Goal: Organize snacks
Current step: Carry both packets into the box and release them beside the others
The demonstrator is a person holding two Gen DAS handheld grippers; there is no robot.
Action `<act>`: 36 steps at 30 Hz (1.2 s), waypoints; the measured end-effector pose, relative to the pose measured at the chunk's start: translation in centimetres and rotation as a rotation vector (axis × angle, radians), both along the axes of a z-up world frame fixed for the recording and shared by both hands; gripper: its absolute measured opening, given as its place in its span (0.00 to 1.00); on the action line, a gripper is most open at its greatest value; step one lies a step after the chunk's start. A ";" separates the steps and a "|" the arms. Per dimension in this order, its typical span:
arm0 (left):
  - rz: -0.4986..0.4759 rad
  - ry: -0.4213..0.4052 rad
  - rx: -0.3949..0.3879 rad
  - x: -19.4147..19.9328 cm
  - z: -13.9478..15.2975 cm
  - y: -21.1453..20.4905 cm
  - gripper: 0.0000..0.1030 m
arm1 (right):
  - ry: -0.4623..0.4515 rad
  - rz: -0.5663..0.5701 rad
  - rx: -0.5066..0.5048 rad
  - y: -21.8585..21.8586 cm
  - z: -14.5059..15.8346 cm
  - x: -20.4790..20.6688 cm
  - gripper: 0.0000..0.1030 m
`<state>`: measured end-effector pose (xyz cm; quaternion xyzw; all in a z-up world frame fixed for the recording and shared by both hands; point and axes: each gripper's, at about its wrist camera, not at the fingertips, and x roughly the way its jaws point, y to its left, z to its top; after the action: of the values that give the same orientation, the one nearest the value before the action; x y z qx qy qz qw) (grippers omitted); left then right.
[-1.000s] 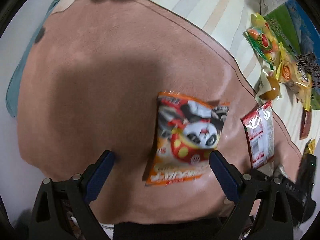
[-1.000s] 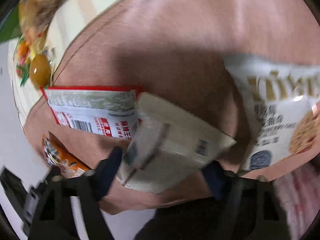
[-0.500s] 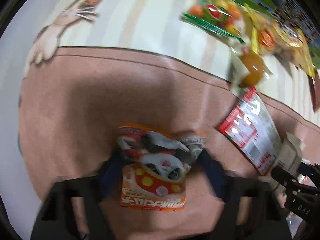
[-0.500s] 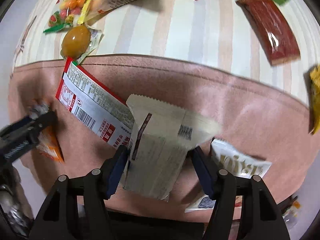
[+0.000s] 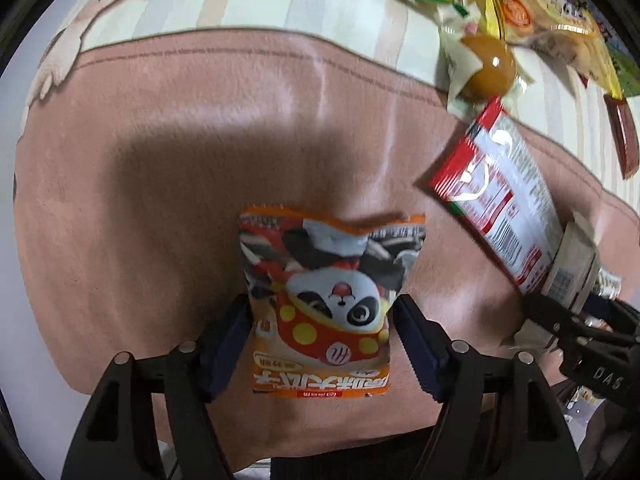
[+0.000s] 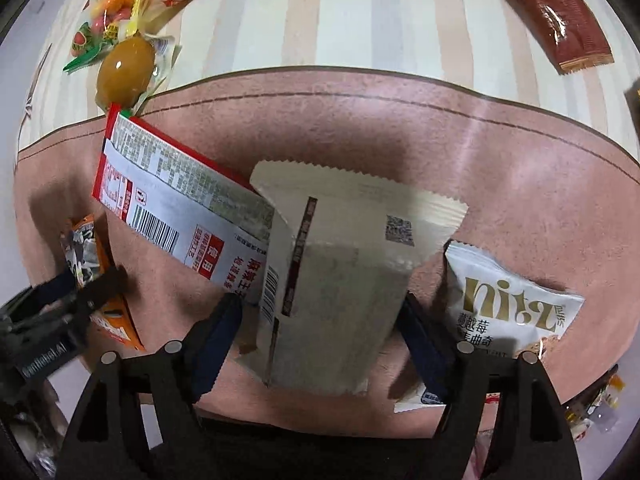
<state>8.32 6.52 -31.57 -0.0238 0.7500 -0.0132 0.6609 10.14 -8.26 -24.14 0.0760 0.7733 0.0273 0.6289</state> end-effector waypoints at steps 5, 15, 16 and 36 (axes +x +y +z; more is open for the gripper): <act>0.023 -0.034 0.021 -1.1 -1.9 -0.7 0.65 | -0.011 -0.020 -0.008 0.3 -0.2 -0.2 0.74; -0.027 -0.110 -0.006 -2.3 0.4 -3.8 0.48 | -0.090 0.001 -0.004 -1.6 2.6 -1.1 0.61; -0.034 -0.131 -0.021 -2.3 1.3 -4.3 0.48 | -0.102 -0.004 0.006 -2.0 3.2 -1.1 0.61; -0.162 -0.439 -0.230 18.0 24.4 -12.6 0.48 | -0.519 -0.015 0.143 -4.8 24.4 16.1 0.61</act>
<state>26.30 -6.04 -7.20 -0.0352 0.5814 -0.1563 0.7977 26.23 -13.07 0.29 0.1167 0.5816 0.0957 0.7993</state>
